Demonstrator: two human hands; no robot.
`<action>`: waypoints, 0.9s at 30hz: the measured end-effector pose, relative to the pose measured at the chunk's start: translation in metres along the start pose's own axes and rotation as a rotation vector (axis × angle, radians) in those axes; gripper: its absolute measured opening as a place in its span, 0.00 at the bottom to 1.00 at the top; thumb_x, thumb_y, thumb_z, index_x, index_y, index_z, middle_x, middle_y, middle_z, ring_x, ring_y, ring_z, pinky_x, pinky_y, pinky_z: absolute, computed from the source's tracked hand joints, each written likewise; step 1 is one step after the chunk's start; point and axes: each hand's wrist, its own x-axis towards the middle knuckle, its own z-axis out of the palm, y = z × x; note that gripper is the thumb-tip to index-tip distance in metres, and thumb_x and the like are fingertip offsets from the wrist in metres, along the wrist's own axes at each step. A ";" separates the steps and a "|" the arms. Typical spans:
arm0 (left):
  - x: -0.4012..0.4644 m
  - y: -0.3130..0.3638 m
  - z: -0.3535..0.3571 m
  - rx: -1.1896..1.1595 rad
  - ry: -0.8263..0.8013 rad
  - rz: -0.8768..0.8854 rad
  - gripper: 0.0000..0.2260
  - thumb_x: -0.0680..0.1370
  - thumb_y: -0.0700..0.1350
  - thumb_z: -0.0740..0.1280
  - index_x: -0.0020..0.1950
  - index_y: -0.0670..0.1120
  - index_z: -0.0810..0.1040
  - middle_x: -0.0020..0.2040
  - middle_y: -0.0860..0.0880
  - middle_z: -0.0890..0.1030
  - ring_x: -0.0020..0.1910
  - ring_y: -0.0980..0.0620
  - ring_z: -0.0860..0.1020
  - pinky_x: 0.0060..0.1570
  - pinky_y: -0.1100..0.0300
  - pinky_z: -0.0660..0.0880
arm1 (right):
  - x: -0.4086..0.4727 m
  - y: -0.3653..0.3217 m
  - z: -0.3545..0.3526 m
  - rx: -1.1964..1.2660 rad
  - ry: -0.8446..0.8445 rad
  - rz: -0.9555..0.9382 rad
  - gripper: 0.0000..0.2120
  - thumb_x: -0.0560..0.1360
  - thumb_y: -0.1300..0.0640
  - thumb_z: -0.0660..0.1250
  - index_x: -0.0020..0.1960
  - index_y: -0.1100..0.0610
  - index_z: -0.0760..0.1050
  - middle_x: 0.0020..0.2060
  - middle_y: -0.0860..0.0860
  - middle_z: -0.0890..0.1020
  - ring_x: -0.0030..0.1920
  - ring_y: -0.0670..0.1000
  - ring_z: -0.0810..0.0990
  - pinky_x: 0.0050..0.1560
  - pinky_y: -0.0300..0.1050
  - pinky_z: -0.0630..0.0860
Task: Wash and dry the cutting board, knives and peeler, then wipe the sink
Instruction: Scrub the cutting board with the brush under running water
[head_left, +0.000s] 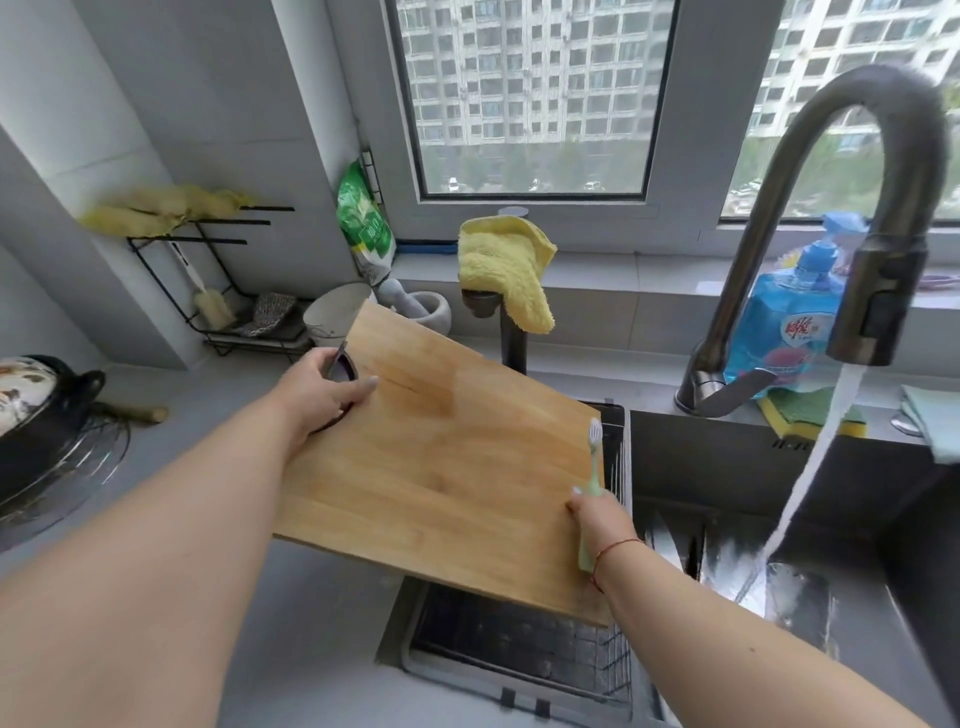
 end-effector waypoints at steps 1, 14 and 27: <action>-0.001 -0.002 0.003 0.006 0.000 0.015 0.26 0.72 0.42 0.75 0.68 0.47 0.70 0.51 0.49 0.78 0.46 0.52 0.77 0.39 0.59 0.74 | -0.001 -0.001 -0.002 -0.039 0.010 0.011 0.19 0.80 0.51 0.60 0.67 0.59 0.70 0.54 0.56 0.77 0.53 0.58 0.75 0.52 0.45 0.70; -0.004 -0.011 0.008 0.035 -0.125 -0.013 0.22 0.72 0.43 0.75 0.62 0.52 0.72 0.50 0.50 0.81 0.46 0.49 0.81 0.41 0.56 0.78 | 0.002 0.002 -0.006 -0.079 -0.058 0.200 0.09 0.82 0.56 0.57 0.50 0.61 0.71 0.43 0.56 0.77 0.44 0.53 0.73 0.54 0.42 0.69; 0.019 -0.045 0.029 0.243 -0.028 -0.063 0.19 0.71 0.48 0.77 0.59 0.49 0.75 0.43 0.44 0.80 0.38 0.46 0.76 0.49 0.51 0.77 | -0.004 0.002 -0.004 -0.083 -0.169 0.136 0.22 0.81 0.54 0.60 0.71 0.63 0.64 0.56 0.59 0.73 0.61 0.60 0.73 0.65 0.51 0.69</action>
